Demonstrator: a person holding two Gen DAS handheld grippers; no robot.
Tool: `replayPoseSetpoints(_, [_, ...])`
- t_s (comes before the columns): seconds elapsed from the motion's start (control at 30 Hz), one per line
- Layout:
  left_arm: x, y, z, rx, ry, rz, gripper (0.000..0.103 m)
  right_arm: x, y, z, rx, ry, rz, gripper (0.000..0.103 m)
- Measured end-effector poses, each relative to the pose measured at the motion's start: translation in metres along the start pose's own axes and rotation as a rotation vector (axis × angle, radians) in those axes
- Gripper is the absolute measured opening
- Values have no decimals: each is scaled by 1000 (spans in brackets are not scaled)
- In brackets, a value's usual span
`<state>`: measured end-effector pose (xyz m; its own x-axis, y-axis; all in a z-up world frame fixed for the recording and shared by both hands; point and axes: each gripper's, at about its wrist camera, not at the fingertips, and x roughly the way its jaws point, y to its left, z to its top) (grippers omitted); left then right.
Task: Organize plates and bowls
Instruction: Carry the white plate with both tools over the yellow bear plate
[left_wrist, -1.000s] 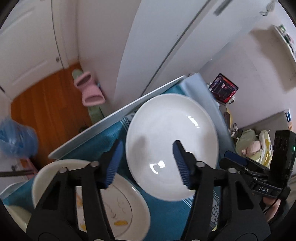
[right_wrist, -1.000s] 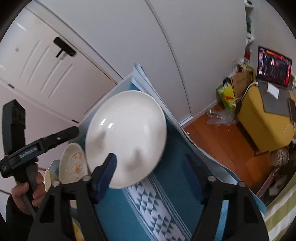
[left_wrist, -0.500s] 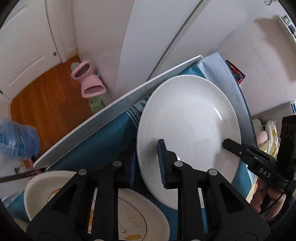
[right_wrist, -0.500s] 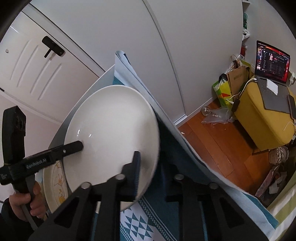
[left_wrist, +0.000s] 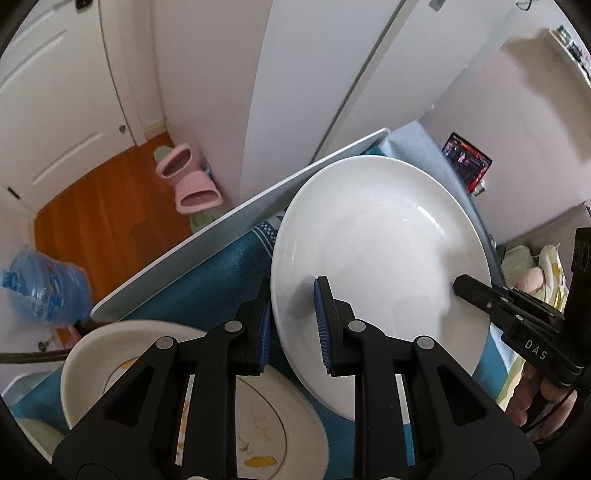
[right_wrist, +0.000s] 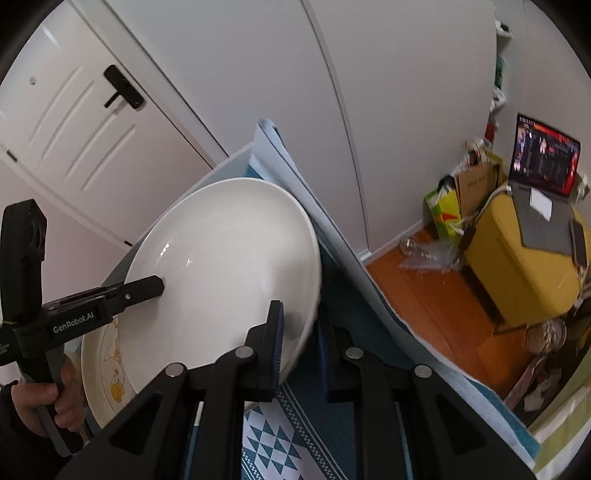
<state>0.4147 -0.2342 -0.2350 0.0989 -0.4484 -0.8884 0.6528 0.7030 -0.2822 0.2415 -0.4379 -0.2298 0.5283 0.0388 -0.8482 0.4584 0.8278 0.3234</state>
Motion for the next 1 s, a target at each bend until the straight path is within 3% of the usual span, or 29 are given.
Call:
replayPoseSetpoints(0.27, [-67,-24,-20,-60,-111,71,19,-46,9,10,-124,-28,75,15])
replayPoseSetpoints(0.57, [-156,-45,-79,-241,-234,179,19,-103,44,13,-343,-28,205,15])
replayPoseSetpoints(1.0, [-226,-29,-197,-523,-337,342,19,-119,118,-53,-638,61,381,15])
